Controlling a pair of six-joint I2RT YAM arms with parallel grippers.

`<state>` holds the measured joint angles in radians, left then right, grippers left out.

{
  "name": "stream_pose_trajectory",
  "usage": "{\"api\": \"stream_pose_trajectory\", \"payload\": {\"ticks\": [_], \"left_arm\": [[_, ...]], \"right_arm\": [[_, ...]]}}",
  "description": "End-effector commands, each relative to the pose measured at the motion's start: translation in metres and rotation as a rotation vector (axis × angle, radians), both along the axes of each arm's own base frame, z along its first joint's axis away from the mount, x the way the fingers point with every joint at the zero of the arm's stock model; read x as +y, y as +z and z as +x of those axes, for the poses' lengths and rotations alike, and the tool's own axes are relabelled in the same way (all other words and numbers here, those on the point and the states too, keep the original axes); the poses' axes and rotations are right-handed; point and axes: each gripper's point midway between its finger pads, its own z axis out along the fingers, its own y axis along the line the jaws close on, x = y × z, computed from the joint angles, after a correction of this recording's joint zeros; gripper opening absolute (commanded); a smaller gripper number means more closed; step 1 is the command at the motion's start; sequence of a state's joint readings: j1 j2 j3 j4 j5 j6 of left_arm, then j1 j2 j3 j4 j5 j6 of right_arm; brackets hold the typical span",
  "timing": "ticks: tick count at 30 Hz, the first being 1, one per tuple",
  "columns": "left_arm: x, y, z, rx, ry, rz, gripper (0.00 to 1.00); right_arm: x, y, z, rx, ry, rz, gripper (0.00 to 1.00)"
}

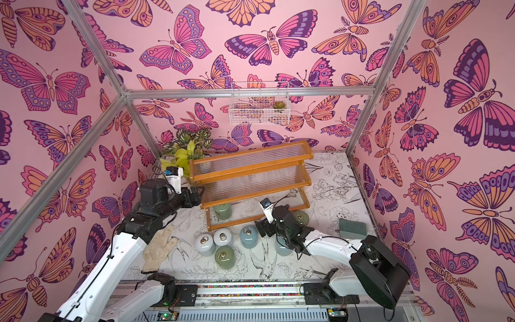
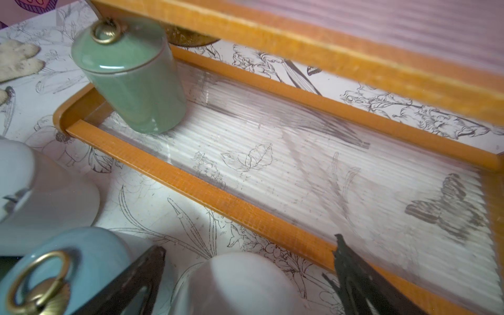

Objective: Remove the tea canisters from the shelf
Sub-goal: Place the tea canister at the center of the board, then pick up the tea canister from the shelf.

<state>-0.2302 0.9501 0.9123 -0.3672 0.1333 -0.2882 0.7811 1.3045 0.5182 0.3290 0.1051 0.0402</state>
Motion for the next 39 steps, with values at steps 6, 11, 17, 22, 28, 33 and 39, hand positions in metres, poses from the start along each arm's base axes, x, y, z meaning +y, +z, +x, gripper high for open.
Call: {"api": "stream_pose_trajectory", "payload": {"ticks": [6, 11, 17, 22, 28, 33, 39], "left_arm": [[0.0, 0.011, -0.001, -0.035, -0.006, 0.011, 0.84], [0.0, 0.012, -0.001, -0.036, -0.005, 0.005, 0.84], [0.001, 0.014, -0.006, -0.044, 0.0, -0.01, 0.85], [-0.001, 0.014, -0.008, -0.04, -0.004, -0.025, 0.85], [-0.001, 0.013, -0.009, -0.04, -0.011, -0.028, 0.85], [-0.003, 0.01, -0.01, -0.031, -0.017, -0.031, 0.86], [-0.006, 0.006, -0.009, -0.015, -0.029, -0.037, 0.86]], "right_arm": [[0.038, 0.075, 0.001, -0.148, 0.118, 0.069, 0.99], [0.085, 0.079, 0.002, -0.122, 0.215, 0.139, 0.99], [0.132, 0.062, 0.008, -0.112, 0.259, 0.2, 0.99], [0.159, 0.054, 0.012, -0.153, 0.286, 0.241, 0.99], [0.171, 0.04, 0.031, -0.169, 0.227, 0.267, 0.99], [0.187, 0.032, 0.037, -0.174, 0.235, 0.27, 0.99], [0.197, 0.025, 0.048, -0.166, 0.203, 0.294, 0.99]]}}
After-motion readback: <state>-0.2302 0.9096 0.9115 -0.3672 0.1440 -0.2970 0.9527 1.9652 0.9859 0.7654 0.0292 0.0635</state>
